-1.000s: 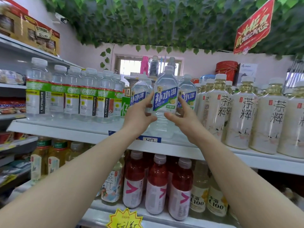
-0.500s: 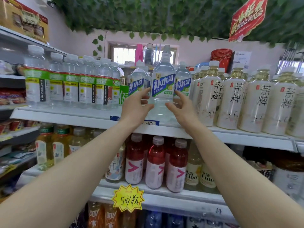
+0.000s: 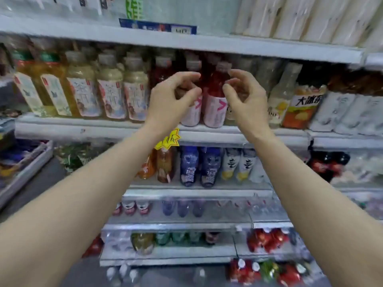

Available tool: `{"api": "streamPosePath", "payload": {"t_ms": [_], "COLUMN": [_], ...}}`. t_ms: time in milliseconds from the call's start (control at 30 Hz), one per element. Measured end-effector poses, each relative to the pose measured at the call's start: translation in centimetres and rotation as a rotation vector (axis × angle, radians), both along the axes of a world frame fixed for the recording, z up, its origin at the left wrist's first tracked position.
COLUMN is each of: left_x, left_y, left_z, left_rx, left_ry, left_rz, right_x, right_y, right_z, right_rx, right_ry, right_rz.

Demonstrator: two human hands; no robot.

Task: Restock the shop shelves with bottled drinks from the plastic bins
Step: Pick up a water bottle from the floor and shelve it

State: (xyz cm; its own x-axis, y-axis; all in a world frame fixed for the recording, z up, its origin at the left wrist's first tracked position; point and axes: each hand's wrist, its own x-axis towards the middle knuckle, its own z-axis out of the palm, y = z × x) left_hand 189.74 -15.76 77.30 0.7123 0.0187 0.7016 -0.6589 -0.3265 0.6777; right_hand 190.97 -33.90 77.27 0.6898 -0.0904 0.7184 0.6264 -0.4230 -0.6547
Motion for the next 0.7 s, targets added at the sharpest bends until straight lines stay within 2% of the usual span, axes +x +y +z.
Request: {"api": "streamPosePath", "payload": {"t_ms": [300, 700], "left_x": [-4.2, -7.9], "left_y": [-1.1, -4.5], "left_z": [-18.8, -43.1], "left_rx": [0.073, -0.004], "left_ry": [0.467, 1.001], "left_rz": [-0.097, -0.053], "right_x": [-5.3, -10.4], "right_y": [-1.1, -6.8], "right_z": [-20.1, -44.2], "right_rx": [0.039, -0.006], "right_ry": [0.376, 0.918], "right_rz": [0.023, 0.036]}}
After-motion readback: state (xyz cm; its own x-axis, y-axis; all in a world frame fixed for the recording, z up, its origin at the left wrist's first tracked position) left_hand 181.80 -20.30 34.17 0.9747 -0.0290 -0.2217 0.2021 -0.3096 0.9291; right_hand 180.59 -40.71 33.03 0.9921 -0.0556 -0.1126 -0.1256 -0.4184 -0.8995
